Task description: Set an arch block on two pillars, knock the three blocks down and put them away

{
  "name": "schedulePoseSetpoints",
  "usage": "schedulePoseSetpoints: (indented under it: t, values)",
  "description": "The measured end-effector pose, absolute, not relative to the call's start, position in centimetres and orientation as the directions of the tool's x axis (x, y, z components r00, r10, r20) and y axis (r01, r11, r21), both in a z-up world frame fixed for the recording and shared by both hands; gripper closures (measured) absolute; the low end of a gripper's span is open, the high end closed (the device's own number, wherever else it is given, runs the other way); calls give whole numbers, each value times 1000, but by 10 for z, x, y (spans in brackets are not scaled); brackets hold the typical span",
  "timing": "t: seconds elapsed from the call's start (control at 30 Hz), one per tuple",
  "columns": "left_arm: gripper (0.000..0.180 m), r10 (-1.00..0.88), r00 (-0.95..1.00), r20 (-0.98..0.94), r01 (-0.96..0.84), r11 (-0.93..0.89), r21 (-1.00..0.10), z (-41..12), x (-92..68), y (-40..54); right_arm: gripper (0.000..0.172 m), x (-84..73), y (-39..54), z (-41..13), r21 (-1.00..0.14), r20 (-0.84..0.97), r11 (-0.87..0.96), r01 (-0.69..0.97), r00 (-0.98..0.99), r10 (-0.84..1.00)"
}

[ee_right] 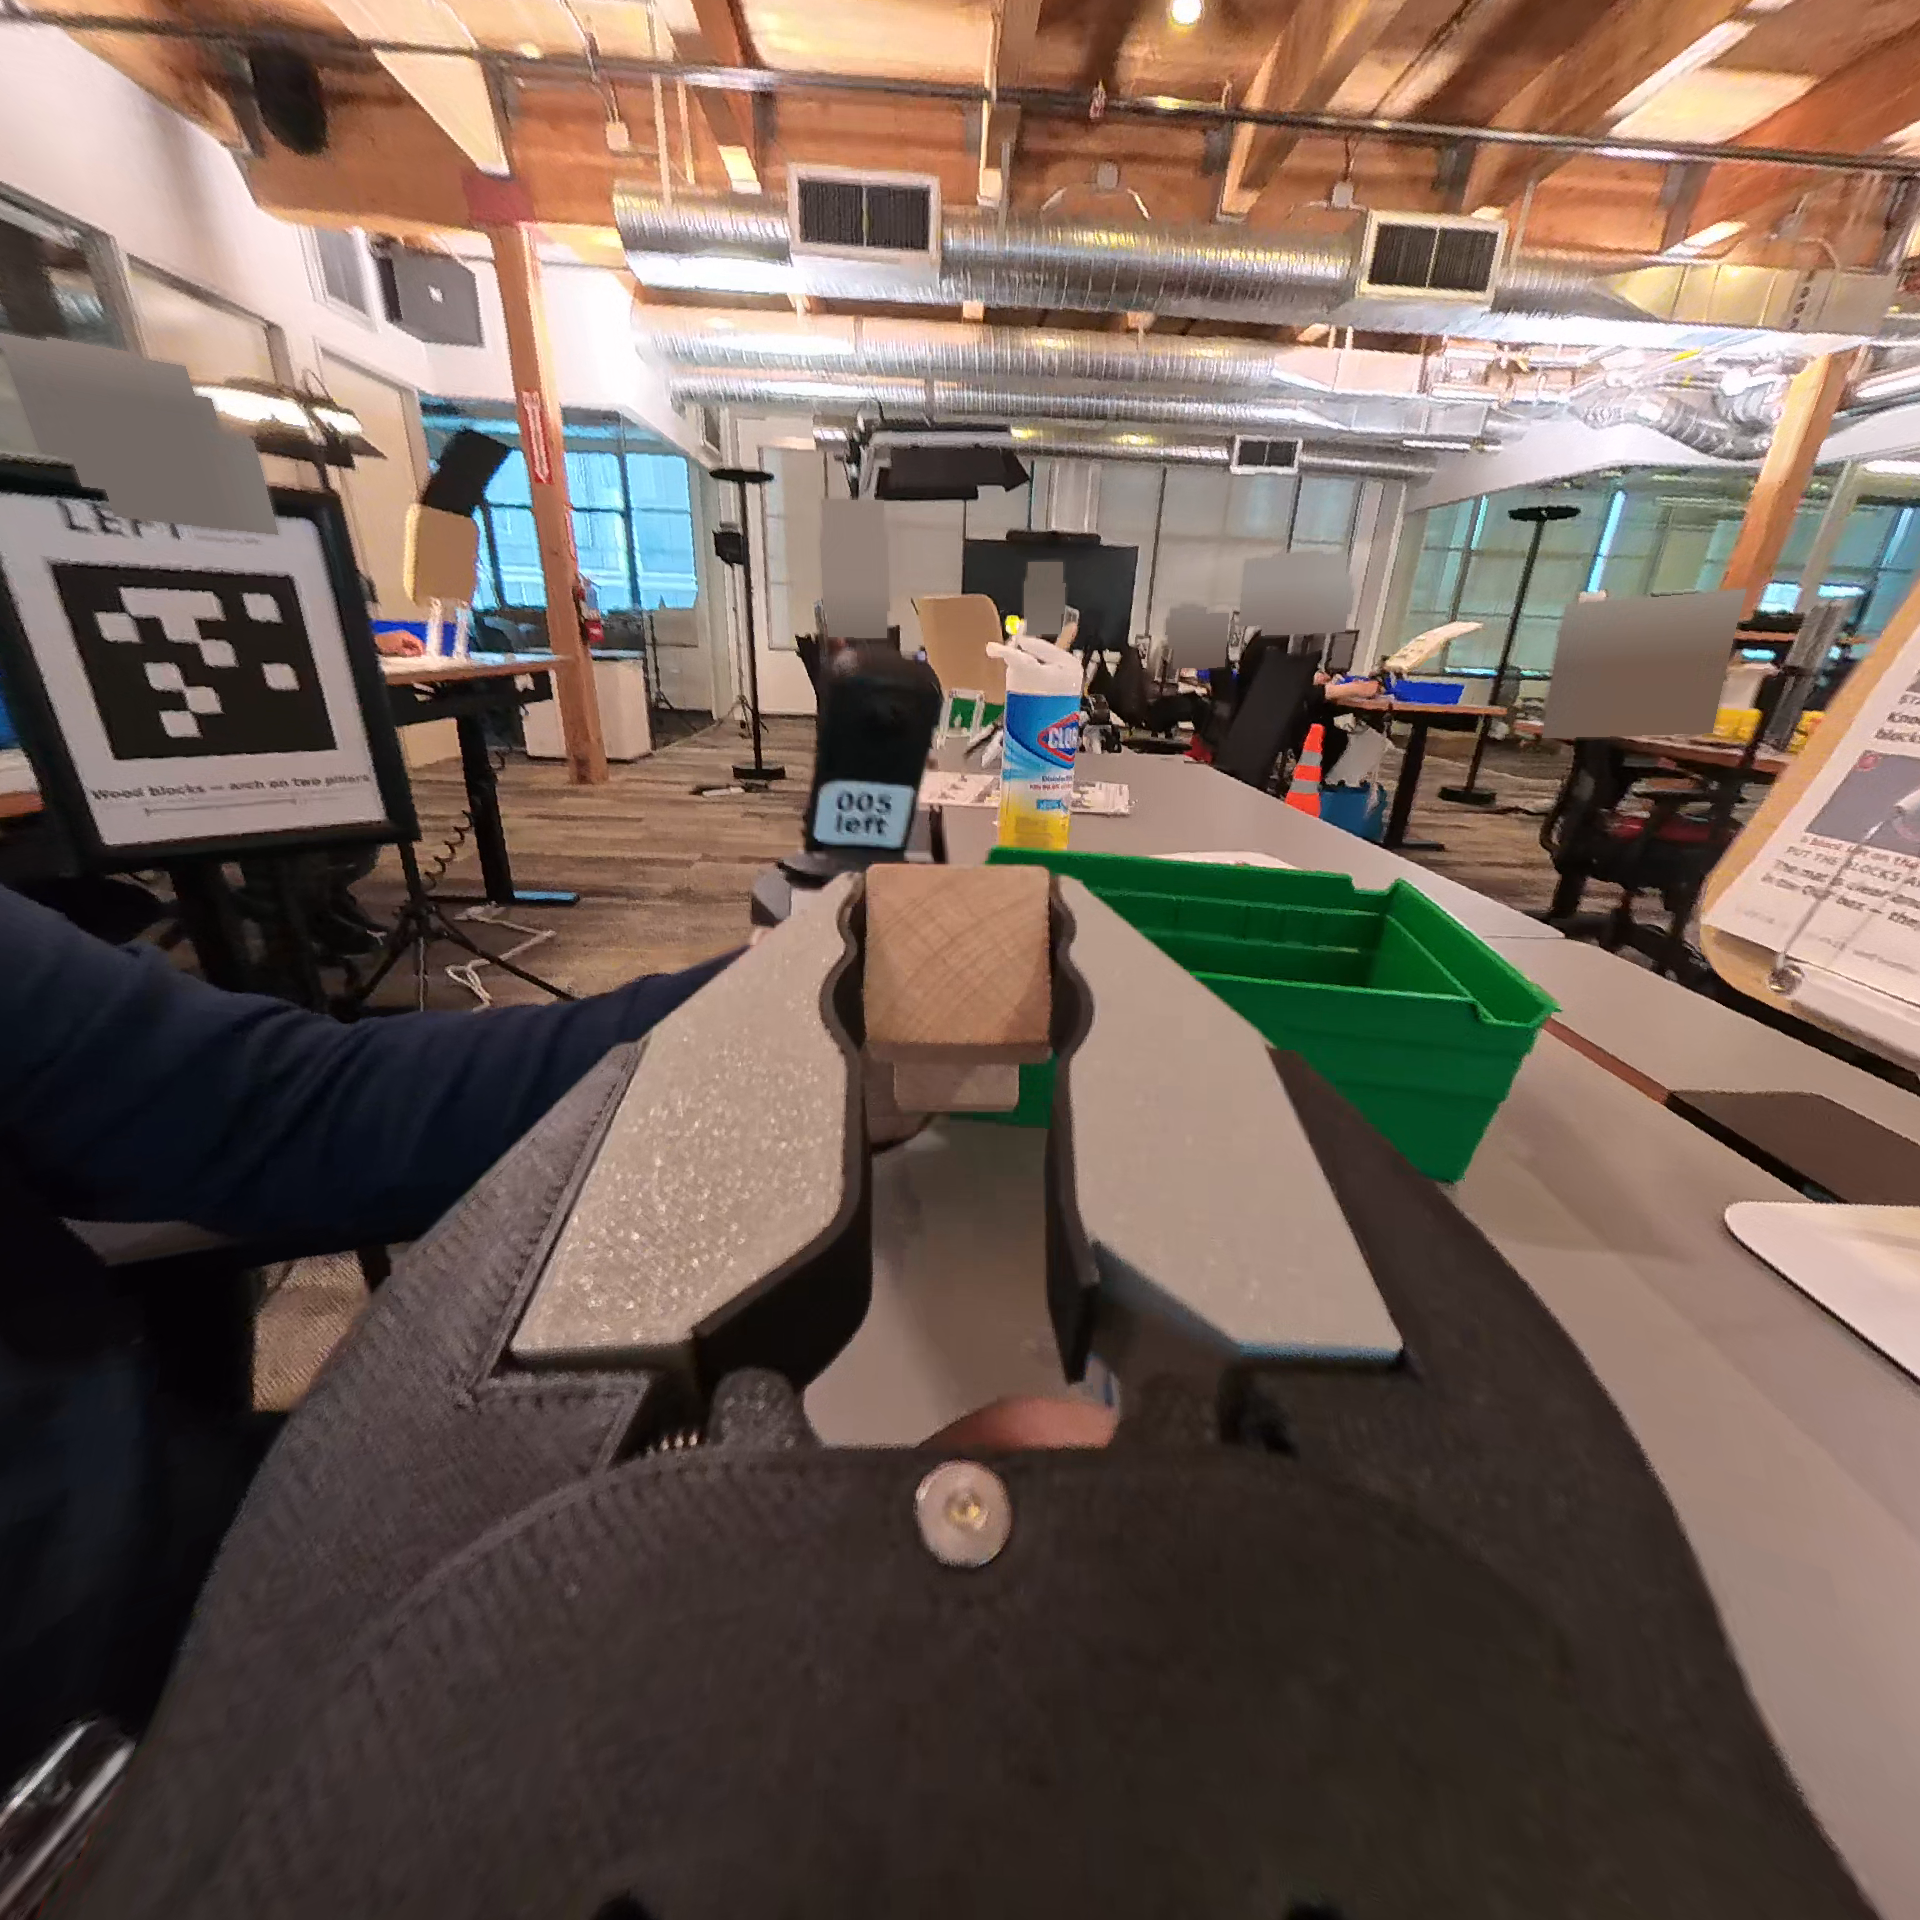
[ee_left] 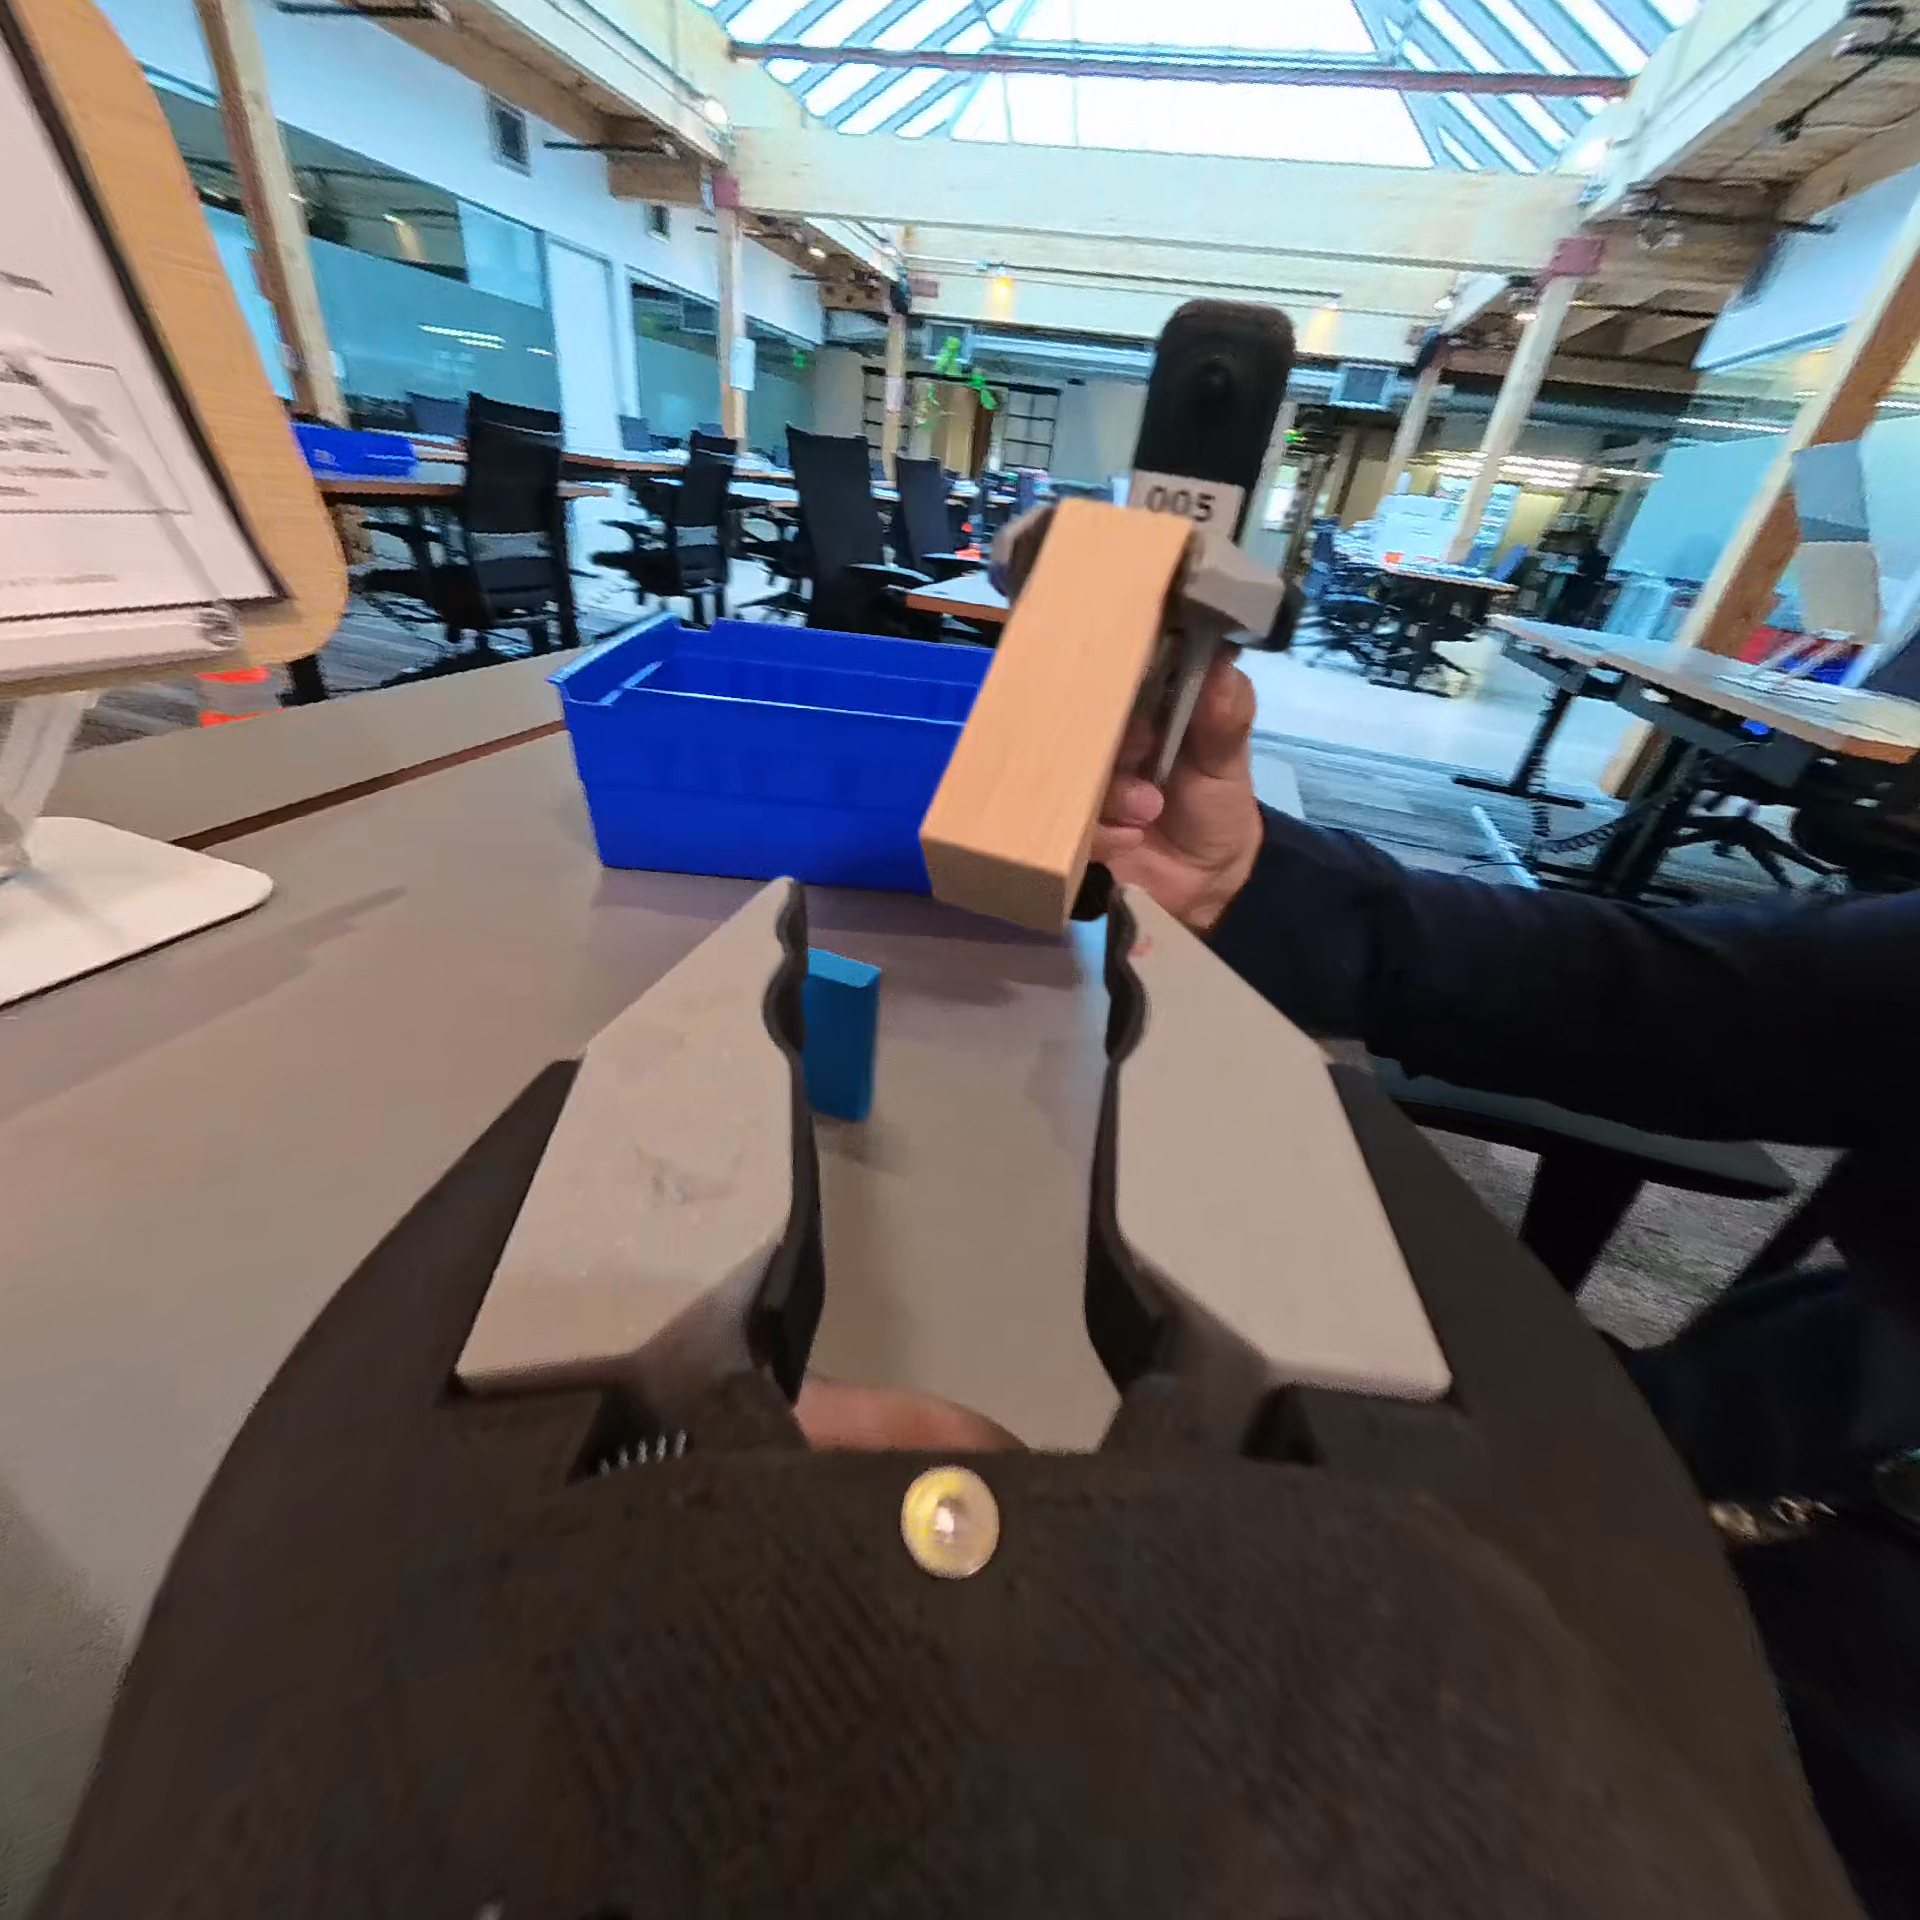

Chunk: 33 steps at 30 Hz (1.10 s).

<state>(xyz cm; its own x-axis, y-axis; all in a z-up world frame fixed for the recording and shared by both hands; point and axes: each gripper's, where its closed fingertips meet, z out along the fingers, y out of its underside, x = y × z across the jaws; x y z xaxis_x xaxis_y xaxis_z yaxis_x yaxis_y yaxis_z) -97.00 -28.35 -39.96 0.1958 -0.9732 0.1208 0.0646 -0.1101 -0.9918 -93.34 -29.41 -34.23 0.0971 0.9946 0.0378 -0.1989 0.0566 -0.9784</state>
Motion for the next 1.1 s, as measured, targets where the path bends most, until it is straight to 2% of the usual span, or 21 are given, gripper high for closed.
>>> schedulePoseSetpoints:
  t: [0.13, 0.23, 0.27, 0.33, 0.47, 0.63, 0.83, 1.1]
  values:
    - [123, -987, 134, 84, 59, -77, -995, -399, -955, -300, 141, -934, -309, -330, -963, 25, 32, -269, 30, 999]
    - [124, -993, 101, 60, 116, -48, -992, -388, -952, -309, 141, -944, -315, -335, -969, 35, 36, -243, 6, 999]
    - [128, -994, 93, 60, 136, -47, -990, -385, -953, -311, 141, -946, -316, -339, -974, 40, 40, -223, 6, 999]
    - [148, -998, 58, 40, 134, -32, -990, -384, -956, -315, 141, -948, -317, -346, -980, 42, 41, -196, 0, 999]
    - [149, -998, 54, -37, 26, 39, -999, -399, -955, -318, 141, -947, -321, -362, -992, 60, 58, -109, -12, 998]
    - [149, -993, 65, -96, -50, 93, -994, -409, -956, -317, 141, -936, -318, -404, -981, 96, 94, 171, 7, 995]
    - [149, -986, 74, -149, -143, 137, -980, -426, -951, -315, 140, -929, -312, -430, -865, 220, 160, 476, 73, 973]
    - [149, -978, 51, -203, -186, 190, -964, -435, -945, -321, 133, -942, -309, -463, -685, 367, 225, 693, 61, 928]
